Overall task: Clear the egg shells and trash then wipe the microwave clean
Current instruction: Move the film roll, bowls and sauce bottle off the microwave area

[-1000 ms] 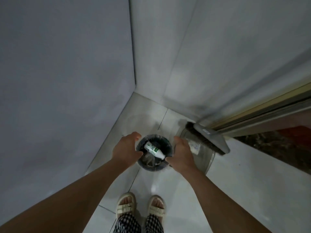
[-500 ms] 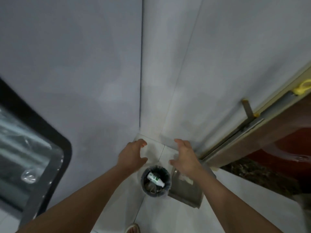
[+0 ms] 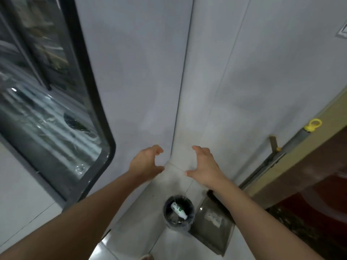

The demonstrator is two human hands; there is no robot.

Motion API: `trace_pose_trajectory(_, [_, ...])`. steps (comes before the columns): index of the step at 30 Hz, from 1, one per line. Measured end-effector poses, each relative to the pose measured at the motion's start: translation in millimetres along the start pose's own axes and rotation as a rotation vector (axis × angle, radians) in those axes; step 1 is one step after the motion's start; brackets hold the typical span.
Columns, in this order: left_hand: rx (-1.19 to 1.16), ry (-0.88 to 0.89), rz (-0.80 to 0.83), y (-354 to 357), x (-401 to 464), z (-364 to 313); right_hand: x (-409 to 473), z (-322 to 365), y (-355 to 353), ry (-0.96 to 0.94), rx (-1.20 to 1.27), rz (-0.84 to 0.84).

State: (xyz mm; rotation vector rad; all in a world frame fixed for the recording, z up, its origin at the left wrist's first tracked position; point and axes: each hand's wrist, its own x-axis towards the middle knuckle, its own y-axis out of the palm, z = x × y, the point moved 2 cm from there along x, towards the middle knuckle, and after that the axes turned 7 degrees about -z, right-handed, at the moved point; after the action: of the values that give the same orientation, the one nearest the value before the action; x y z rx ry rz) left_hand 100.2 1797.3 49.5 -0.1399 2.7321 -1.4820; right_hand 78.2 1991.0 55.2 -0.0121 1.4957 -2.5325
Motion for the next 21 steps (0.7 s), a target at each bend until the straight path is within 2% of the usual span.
trace_pose_trajectory(8, [-0.006,-0.159,-0.148,-72,-72,39,-19,80,11,-0.191,0.051,0.079])
trace_pose_trajectory(21, [0.012,-0.366,-0.365,-223,-187,175,-64,291,77,-0.546,0.015,0.161])
